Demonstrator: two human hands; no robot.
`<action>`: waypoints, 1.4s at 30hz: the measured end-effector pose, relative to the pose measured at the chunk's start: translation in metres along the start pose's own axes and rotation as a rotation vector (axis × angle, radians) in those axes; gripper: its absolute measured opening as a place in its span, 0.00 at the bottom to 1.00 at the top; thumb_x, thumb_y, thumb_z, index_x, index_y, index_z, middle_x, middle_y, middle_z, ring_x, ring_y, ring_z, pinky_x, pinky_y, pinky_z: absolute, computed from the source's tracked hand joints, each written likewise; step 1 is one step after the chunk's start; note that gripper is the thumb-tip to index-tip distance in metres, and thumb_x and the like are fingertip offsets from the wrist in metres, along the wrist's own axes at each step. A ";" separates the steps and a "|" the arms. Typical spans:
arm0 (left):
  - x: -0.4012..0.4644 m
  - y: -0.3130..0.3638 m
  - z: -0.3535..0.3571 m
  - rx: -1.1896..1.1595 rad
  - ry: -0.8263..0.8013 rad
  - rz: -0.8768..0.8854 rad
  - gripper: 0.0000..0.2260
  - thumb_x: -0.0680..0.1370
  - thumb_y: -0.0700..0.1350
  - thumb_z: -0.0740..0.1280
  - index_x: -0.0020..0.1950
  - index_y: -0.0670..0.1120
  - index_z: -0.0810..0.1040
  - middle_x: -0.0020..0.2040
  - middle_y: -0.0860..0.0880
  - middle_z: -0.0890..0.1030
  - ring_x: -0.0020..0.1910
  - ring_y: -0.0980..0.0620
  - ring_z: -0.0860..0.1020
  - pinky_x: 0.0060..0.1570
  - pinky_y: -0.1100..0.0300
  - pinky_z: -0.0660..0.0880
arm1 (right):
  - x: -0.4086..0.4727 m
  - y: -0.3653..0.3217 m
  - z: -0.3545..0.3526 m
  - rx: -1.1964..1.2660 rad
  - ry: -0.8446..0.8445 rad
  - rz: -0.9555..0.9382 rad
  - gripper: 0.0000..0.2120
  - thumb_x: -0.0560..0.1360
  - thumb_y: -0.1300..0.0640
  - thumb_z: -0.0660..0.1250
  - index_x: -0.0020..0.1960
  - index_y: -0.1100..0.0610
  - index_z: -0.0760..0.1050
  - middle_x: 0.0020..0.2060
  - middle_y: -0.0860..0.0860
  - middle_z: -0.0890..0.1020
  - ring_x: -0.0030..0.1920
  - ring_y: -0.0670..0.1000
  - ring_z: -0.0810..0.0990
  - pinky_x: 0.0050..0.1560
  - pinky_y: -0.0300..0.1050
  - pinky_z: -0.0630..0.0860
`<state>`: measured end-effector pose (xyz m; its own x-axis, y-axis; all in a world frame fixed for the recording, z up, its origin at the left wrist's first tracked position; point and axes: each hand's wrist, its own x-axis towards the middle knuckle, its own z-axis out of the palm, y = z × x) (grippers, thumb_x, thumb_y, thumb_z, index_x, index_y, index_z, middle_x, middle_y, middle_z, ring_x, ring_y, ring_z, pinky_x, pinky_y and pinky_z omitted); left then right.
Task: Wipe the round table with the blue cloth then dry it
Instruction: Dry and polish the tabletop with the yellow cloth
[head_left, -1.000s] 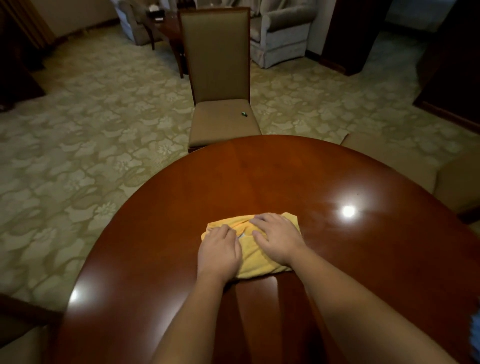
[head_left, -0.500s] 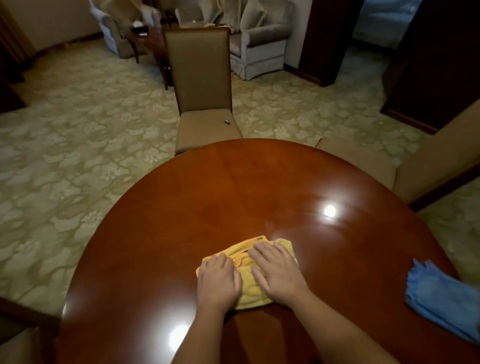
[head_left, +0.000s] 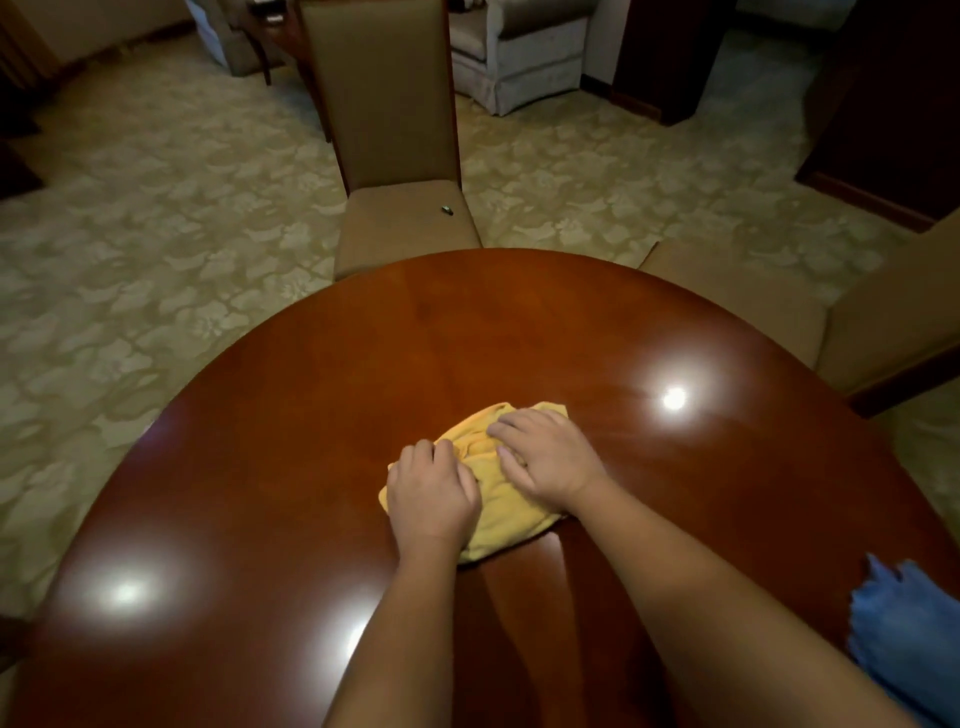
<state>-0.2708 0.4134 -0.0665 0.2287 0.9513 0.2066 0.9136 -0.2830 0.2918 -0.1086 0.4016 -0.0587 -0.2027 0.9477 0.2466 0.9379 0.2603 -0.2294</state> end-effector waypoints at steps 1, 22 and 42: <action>0.009 0.008 0.005 0.013 -0.011 -0.004 0.15 0.72 0.47 0.53 0.40 0.42 0.78 0.36 0.45 0.76 0.36 0.44 0.74 0.36 0.53 0.72 | 0.005 0.012 -0.002 0.000 -0.006 -0.003 0.19 0.74 0.50 0.55 0.52 0.56 0.81 0.48 0.51 0.83 0.50 0.52 0.81 0.48 0.47 0.77; 0.043 0.101 0.027 0.099 -0.186 0.539 0.19 0.72 0.49 0.54 0.47 0.42 0.81 0.38 0.46 0.80 0.35 0.47 0.78 0.35 0.57 0.75 | -0.073 0.078 -0.027 -0.092 0.117 0.516 0.21 0.72 0.45 0.53 0.52 0.53 0.81 0.43 0.51 0.80 0.42 0.56 0.78 0.41 0.48 0.74; -0.121 -0.026 -0.082 0.377 -0.445 0.567 0.17 0.78 0.52 0.54 0.55 0.44 0.77 0.54 0.46 0.77 0.51 0.46 0.77 0.41 0.58 0.69 | -0.154 -0.143 0.000 -0.027 0.097 0.449 0.17 0.70 0.47 0.57 0.50 0.51 0.80 0.45 0.47 0.81 0.44 0.52 0.79 0.43 0.48 0.76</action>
<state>-0.3498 0.2956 -0.0222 0.7303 0.6574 -0.1858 0.6523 -0.7518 -0.0964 -0.2115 0.2185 -0.0641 0.2511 0.9437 0.2155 0.9341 -0.1779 -0.3096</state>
